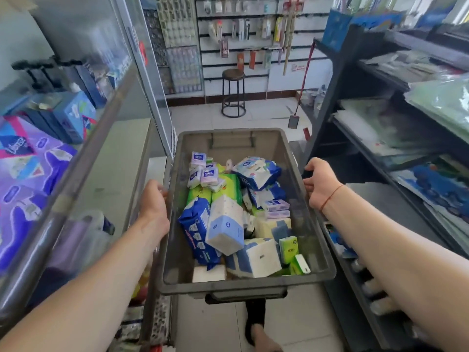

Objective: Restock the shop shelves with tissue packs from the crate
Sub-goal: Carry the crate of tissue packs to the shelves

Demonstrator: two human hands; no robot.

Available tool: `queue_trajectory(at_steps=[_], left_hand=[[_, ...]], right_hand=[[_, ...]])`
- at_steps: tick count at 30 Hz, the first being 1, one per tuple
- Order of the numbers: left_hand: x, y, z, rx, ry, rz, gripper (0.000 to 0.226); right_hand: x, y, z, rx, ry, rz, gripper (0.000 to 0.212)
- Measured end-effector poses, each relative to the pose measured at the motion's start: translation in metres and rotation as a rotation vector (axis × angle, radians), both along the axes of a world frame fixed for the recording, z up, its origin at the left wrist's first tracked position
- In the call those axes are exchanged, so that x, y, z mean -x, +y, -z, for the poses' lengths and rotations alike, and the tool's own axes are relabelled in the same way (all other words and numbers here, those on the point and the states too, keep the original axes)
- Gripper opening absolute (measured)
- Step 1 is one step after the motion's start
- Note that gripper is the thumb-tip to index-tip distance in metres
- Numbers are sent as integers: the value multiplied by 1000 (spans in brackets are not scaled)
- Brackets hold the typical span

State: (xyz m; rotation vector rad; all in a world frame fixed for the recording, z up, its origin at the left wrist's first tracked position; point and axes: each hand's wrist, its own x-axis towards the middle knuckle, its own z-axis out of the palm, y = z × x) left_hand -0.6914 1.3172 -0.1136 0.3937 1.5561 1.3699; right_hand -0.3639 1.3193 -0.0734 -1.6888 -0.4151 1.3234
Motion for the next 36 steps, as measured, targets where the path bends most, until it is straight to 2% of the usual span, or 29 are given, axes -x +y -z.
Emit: queue_trajectory(at_steps=[4,12,18,22,26,29,32,36], left_hand=[[-10,100,3,0,18,-24,21],[-14,275,9,8,-9,-131,20],[-5,376,14,16,-38,-127,30],[6,447,32,34,-24,-122,22],[16,529,54,21,-32,-102,21],[19,587,66,28,-24,-110,25],[30,634,81,68,-37,-133,19],[38,672,105,160,8,-171,33]], right_hand=[[-6,110,8,-29,29,-5,11],[-7,317,15,7,89,-89,21],[2,425,20,39,118,-155,23],[8,498,30,32,103,-137,17],[14,582,43,41,111,-159,33],[24,641,50,59,94,-184,31],[34,690,61,82,87,-200,32],[44,738,83,142,76,-214,34]])
